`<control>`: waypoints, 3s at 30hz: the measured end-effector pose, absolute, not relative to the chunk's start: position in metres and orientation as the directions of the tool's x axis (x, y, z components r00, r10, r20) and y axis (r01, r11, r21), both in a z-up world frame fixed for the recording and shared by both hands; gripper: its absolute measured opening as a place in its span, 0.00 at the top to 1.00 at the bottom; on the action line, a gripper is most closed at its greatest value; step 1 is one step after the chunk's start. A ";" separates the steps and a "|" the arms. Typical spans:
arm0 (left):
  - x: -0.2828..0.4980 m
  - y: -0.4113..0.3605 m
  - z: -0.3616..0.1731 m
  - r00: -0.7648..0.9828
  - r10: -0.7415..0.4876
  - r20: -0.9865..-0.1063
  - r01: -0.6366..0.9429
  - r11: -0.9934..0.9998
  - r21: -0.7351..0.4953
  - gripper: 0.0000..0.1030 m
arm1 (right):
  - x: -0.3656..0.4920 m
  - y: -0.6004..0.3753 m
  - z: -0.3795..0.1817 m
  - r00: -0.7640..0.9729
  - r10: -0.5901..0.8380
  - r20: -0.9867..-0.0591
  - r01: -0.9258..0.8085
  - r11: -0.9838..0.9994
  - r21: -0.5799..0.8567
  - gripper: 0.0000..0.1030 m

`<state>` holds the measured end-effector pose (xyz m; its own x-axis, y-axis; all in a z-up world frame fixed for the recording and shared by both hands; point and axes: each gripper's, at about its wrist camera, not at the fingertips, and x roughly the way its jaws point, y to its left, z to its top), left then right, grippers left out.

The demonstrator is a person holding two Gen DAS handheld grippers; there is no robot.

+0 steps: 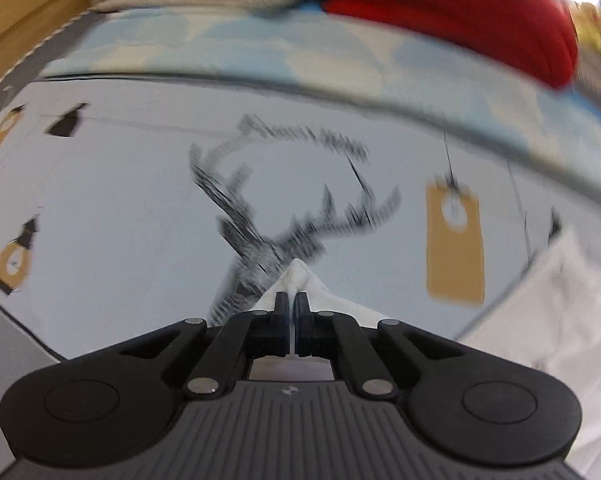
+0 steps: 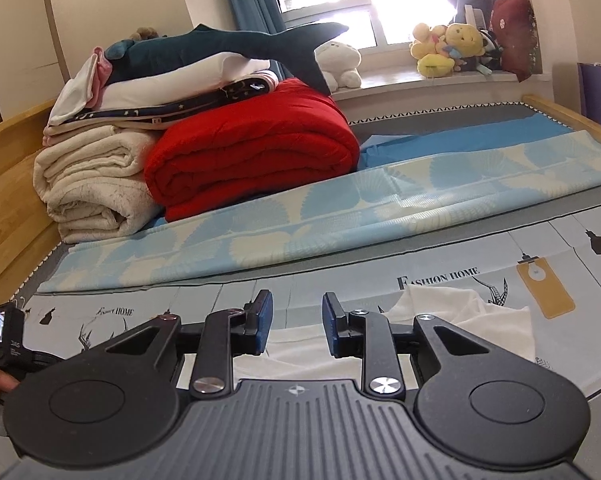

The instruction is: Fold small clothes

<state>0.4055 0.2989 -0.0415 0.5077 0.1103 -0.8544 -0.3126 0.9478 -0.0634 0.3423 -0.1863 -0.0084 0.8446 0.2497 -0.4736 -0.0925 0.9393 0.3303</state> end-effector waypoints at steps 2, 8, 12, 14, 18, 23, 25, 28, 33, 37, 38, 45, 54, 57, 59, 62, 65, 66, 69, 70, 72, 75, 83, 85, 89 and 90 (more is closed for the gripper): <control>0.398 0.321 -0.024 0.558 0.115 -0.822 -0.382 0.915 -0.132 0.98 | 0.341 -0.185 -0.009 0.846 0.248 -0.472 -0.096 0.941 0.324 0.72; 0.343 0.399 0.021 0.677 0.285 -0.678 -0.633 0.695 -0.341 0.98 | 0.340 -0.188 -0.008 0.850 0.239 -0.470 -0.091 0.944 0.316 0.72; 0.308 0.438 0.030 0.675 0.387 -0.628 -0.713 0.561 -0.420 0.98 | 0.337 -0.188 -0.007 0.852 0.237 -0.467 -0.090 0.945 0.315 0.72; 0.297 0.446 0.037 0.680 0.418 -0.602 -0.719 0.543 -0.435 0.98 | 0.336 -0.188 -0.006 0.852 0.238 -0.467 -0.095 0.946 0.309 0.72; 0.287 0.452 0.044 0.715 0.401 -0.572 -0.691 0.530 -0.492 0.98 | 0.337 -0.188 -0.005 0.852 0.230 -0.470 -0.088 0.949 0.304 0.72; 0.297 0.457 0.051 0.793 0.320 -0.518 -0.594 0.592 -0.544 0.92 | 0.338 -0.186 -0.006 0.851 0.228 -0.473 -0.081 0.947 0.310 0.72; 0.300 0.452 0.051 0.812 0.295 -0.503 -0.564 0.617 -0.549 0.80 | 0.338 -0.183 -0.006 0.850 0.231 -0.474 -0.088 0.949 0.304 0.72; 0.307 0.451 0.039 0.782 0.277 -0.558 -0.589 0.620 -0.518 0.76 | 0.339 -0.182 -0.007 0.847 0.233 -0.477 -0.092 0.949 0.300 0.72; 0.313 0.461 -0.002 0.693 0.244 -0.679 -0.671 0.562 -0.483 0.76 | 0.342 -0.184 -0.009 0.843 0.230 -0.485 -0.082 0.948 0.308 0.70; 0.332 0.466 -0.019 0.677 0.243 -0.694 -0.683 0.557 -0.472 0.76 | 0.343 -0.182 -0.009 0.842 0.237 -0.485 -0.091 0.948 0.307 0.68; 0.341 0.467 -0.021 0.676 0.245 -0.695 -0.683 0.564 -0.465 0.76 | 0.343 -0.182 -0.010 0.842 0.239 -0.485 -0.092 0.947 0.307 0.67; 0.421 0.468 -0.054 0.547 0.331 -0.769 -0.725 0.646 -0.238 0.57 | 0.347 -0.184 -0.015 0.832 0.237 -0.502 -0.097 0.952 0.290 0.67; 0.470 0.457 -0.082 0.365 0.454 -0.813 -0.702 0.708 0.080 0.96 | 0.354 -0.191 -0.021 0.822 0.229 -0.521 -0.089 0.956 0.278 0.67; 0.458 0.456 -0.054 0.437 0.455 -0.776 -0.697 0.716 0.027 0.97 | 0.356 -0.193 -0.019 0.826 0.230 -0.515 -0.088 0.955 0.285 0.67; 0.441 0.453 -0.014 0.559 0.436 -0.706 -0.673 0.736 -0.078 0.97 | 0.357 -0.195 -0.015 0.831 0.235 -0.504 -0.090 0.951 0.297 0.67; 0.392 0.450 0.049 0.727 0.404 -0.556 -0.620 0.734 -0.278 0.97 | 0.357 -0.197 -0.010 0.841 0.239 -0.484 -0.090 0.946 0.312 0.67; 0.333 0.446 0.079 0.800 0.387 -0.458 -0.581 0.690 -0.432 0.97 | 0.355 -0.199 -0.005 0.849 0.248 -0.466 -0.092 0.939 0.333 0.67; 0.317 0.446 0.077 0.799 0.391 -0.456 -0.586 0.676 -0.447 0.97 | 0.354 -0.199 -0.004 0.852 0.249 -0.461 -0.091 0.937 0.338 0.67; 0.282 0.452 0.049 0.750 0.400 -0.527 -0.647 0.611 -0.457 0.94 | 0.352 -0.200 0.000 0.855 0.257 -0.451 -0.088 0.928 0.362 0.67; 0.275 0.458 0.034 0.717 0.396 -0.574 -0.680 0.580 -0.449 0.90 | 0.351 -0.200 0.001 0.855 0.259 -0.449 -0.084 0.924 0.373 0.67; 0.259 0.478 -0.002 0.610 0.394 -0.688 -0.776 0.471 -0.419 0.81 | 0.348 -0.199 0.003 0.855 0.269 -0.444 -0.081 0.914 0.398 0.67; 0.231 0.502 -0.032 0.528 0.357 -0.770 -0.846 0.294 -0.444 0.81 | 0.342 -0.196 0.004 0.849 0.285 -0.444 -0.088 0.906 0.413 0.67; 0.230 0.526 -0.077 0.561 0.181 -0.808 -0.826 0.193 -0.530 0.64 | 0.340 -0.185 -0.001 0.837 0.279 -0.470 -0.104 0.926 0.364 0.67; 0.234 0.529 -0.088 0.562 0.172 -0.809 -0.824 0.199 -0.531 0.64 | 0.342 -0.184 -0.002 0.834 0.280 -0.475 -0.099 0.924 0.369 0.67; 0.241 0.535 -0.098 0.587 0.207 -0.782 -0.806 0.242 -0.541 0.64 | 0.346 -0.178 -0.003 0.832 0.286 -0.476 -0.118 0.929 0.351 0.66; 0.244 0.537 -0.099 0.593 0.218 -0.775 -0.801 0.253 -0.542 0.66 | 0.348 -0.177 -0.003 0.830 0.287 -0.478 -0.121 0.930 0.347 0.66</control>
<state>0.2436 0.5365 -0.0985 0.5934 0.2179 -0.7749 -0.8012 0.2527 -0.5425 0.3478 -0.1767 -0.0031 0.8300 0.2870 -0.4782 -0.1215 0.9299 0.3471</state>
